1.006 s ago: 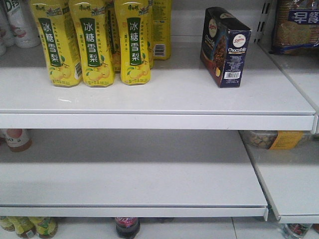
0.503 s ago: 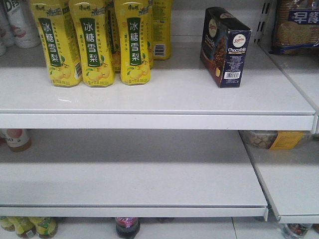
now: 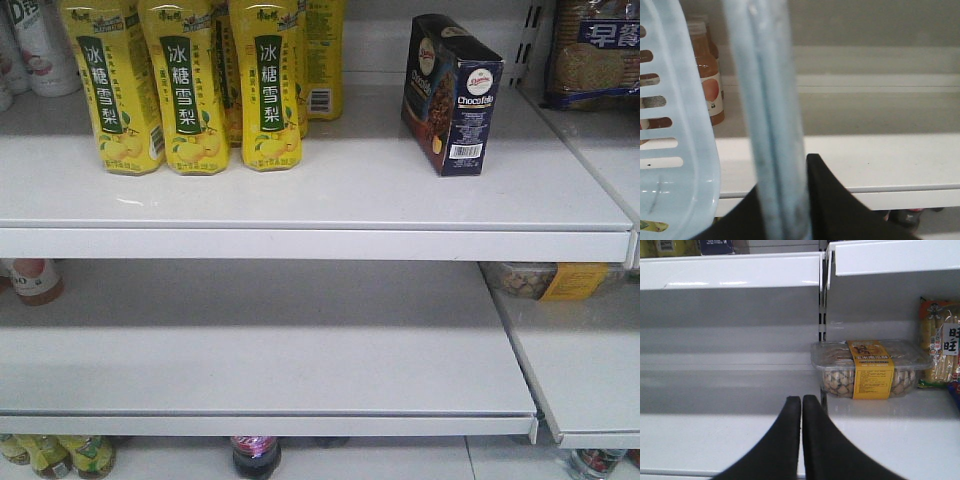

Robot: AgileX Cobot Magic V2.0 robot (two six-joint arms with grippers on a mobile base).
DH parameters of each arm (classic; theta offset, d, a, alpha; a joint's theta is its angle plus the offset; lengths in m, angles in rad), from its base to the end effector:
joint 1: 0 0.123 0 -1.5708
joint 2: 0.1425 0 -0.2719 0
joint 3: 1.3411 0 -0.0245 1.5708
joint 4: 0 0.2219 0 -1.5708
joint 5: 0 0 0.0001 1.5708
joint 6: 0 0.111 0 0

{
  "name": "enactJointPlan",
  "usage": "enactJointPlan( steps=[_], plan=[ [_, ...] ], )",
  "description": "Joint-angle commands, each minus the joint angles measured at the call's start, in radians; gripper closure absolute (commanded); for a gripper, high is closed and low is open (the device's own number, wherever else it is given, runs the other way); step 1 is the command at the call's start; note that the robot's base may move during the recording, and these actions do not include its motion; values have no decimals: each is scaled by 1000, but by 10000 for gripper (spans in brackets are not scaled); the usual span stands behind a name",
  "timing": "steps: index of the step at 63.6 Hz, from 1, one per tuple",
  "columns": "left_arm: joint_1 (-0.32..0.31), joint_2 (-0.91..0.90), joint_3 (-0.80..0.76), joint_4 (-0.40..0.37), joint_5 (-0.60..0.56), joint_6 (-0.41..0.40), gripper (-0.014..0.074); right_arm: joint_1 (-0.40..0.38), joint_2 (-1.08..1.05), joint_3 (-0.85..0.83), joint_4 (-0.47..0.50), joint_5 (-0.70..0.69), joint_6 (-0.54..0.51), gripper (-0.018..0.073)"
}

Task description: Left arm holds basket, right arm returns cookies

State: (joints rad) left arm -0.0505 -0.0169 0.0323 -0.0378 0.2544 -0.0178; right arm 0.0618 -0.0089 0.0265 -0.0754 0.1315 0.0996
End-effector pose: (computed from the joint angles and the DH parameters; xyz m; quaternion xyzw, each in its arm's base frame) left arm 0.0588 -0.0040 0.1772 0.0015 0.7686 -0.0372 0.6387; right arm 0.0609 0.0027 0.1922 -0.0101 0.7285 0.0261 0.6845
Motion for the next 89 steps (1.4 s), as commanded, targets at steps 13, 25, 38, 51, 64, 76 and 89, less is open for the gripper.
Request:
enactJointPlan(
  steps=[13,25,38,51,64,76,89],
  plan=[
    [-6,-11,-17,16,-98,9,603,-7,-20,5,93,-60,-132,570],
    [-6,-11,-17,16,-98,9,603,-7,-20,5,92,-62,-126,570],
    [-6,-11,-17,16,-98,9,603,-7,-20,5,96,-62,-127,570],
    [-6,-11,-17,16,-98,9,603,-7,-20,4,96,-62,-126,570],
    [-6,-11,-17,16,-98,9,603,-7,-20,4,96,-62,-126,570],
    [-6,-11,-17,16,-98,9,603,-7,-20,4,96,-62,-126,570],
    [-6,-11,-17,16,-98,9,603,-7,-20,4,96,-62,-126,570]
  ],
)
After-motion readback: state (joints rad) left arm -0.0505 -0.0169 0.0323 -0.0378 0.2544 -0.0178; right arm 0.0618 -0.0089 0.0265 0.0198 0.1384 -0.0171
